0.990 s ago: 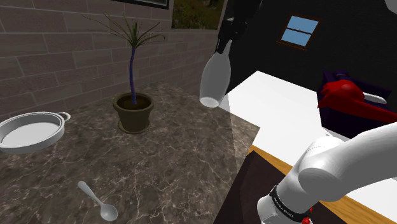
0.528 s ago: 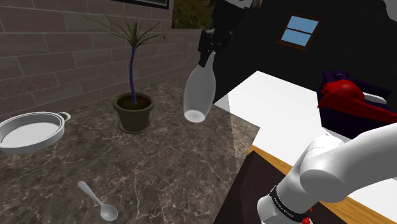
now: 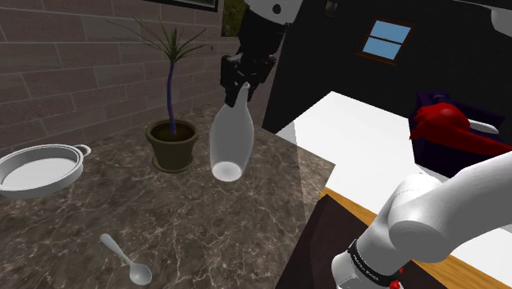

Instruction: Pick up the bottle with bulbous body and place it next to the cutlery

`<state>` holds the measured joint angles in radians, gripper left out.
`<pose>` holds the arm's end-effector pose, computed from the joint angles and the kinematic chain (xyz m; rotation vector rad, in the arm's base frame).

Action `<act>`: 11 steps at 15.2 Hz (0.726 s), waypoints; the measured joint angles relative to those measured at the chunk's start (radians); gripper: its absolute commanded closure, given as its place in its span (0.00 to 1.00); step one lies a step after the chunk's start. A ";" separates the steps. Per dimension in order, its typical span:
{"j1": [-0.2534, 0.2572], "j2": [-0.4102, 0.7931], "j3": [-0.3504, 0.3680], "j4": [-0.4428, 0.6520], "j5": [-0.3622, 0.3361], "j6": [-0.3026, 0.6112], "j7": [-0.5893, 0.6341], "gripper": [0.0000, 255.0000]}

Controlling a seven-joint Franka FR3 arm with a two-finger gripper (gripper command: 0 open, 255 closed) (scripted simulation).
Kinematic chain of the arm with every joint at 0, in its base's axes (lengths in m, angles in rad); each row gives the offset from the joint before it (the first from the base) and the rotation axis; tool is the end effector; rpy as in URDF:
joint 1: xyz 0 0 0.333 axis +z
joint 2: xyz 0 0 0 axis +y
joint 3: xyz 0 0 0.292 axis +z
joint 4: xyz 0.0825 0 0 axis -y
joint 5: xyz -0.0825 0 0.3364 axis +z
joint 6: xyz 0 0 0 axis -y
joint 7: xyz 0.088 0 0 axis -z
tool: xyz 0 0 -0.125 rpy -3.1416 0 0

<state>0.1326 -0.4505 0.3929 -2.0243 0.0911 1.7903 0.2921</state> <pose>0.3321 0.2376 0.5931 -3.1095 -0.3147 -0.3159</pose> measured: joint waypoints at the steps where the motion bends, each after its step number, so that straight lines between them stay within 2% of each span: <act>1: 0.005 0.009 0.022 0.005 0.001 0.004 0.026 1.00; 5: 0.018 0.069 0.111 0.033 -0.011 0.036 0.131 1.00; 11: 0.030 0.203 0.250 0.110 -0.073 0.079 0.304 1.00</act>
<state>0.1624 -0.2475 0.6428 -1.9139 0.0181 1.8688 0.5956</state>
